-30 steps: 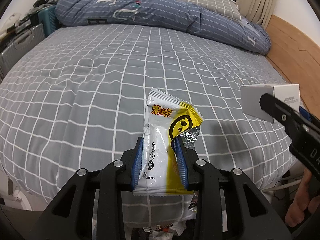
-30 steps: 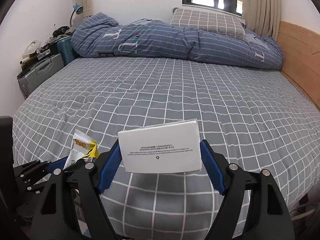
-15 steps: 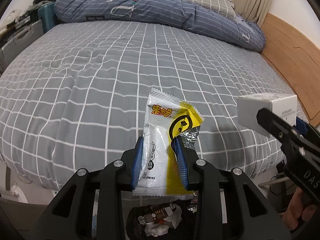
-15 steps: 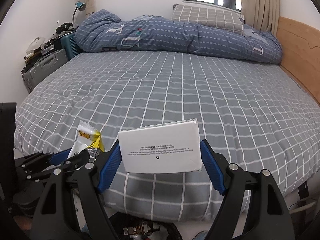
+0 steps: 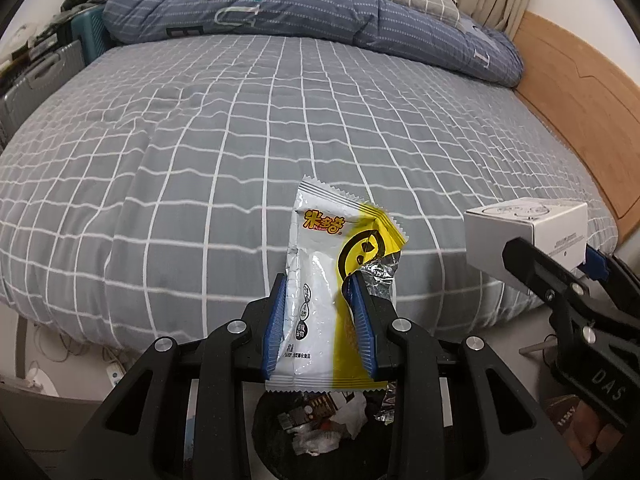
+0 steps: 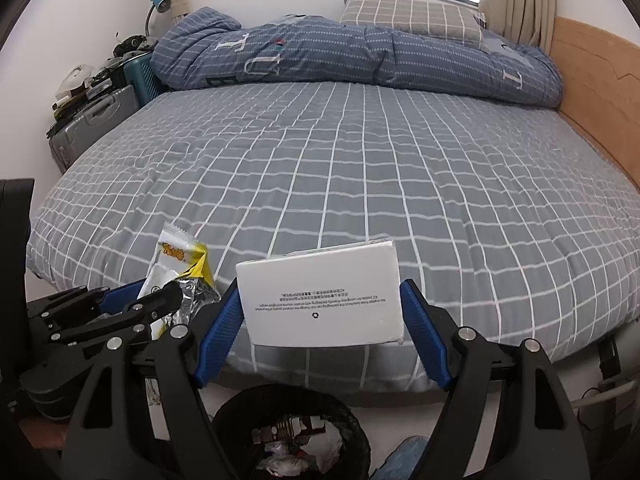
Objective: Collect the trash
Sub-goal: 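Carry the snack wrapper and earphone box off the bed over the wastebasket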
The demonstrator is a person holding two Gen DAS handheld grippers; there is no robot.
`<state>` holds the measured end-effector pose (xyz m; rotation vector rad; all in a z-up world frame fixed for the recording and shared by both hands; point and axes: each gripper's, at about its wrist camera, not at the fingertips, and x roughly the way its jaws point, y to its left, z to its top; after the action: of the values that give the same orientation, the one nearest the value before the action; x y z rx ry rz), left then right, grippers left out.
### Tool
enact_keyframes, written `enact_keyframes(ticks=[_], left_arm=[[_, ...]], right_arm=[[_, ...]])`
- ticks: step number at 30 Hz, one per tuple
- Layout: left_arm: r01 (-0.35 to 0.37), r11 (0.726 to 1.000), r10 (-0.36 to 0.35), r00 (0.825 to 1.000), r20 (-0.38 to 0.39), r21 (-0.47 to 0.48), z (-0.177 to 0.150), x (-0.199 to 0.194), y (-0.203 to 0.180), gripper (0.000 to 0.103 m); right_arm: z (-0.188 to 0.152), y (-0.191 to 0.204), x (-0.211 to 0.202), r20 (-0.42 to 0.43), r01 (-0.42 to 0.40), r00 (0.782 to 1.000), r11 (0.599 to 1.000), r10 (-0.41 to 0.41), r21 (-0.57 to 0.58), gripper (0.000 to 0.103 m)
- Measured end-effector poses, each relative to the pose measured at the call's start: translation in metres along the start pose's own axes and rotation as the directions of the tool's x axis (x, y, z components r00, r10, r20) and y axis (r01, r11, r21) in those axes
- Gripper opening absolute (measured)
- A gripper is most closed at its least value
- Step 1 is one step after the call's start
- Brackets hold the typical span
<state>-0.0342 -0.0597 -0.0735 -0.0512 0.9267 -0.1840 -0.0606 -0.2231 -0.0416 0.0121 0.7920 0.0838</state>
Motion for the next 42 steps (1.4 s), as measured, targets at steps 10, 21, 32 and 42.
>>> enact_keyframes(ticks=[10, 21, 32, 42], left_arm=[[0.004, 1.000, -0.004, 1.000, -0.026, 0.012, -0.032, -0.015, -0.005, 0.031], [0.014, 1.000, -0.014, 0.997, -0.072, 0.007, -0.074, -0.035, -0.007, 0.031], [-0.008, 1.000, 0.009, 0.988, -0.152, 0.008, -0.117, -0.042, -0.003, 0.031], [-0.049, 0.998, 0.056, 0.974, -0.222, 0.035, -0.150, -0.002, 0.009, 0.031]], right_arm=[[-0.029, 0.001, -0.020, -0.020, -0.004, 1.000, 1.000, 0.005, 0.017, 0.074], [-0.063, 0.012, -0.041, -0.061, -0.025, 0.998, 1.000, 0.026, 0.019, 0.074], [-0.099, 0.016, -0.049, -0.130, -0.010, 0.991, 1.000, 0.013, 0.018, 0.074], [-0.133, 0.004, -0.001, -0.270, 0.004, 0.963, 1.000, -0.001, 0.012, 0.074]])
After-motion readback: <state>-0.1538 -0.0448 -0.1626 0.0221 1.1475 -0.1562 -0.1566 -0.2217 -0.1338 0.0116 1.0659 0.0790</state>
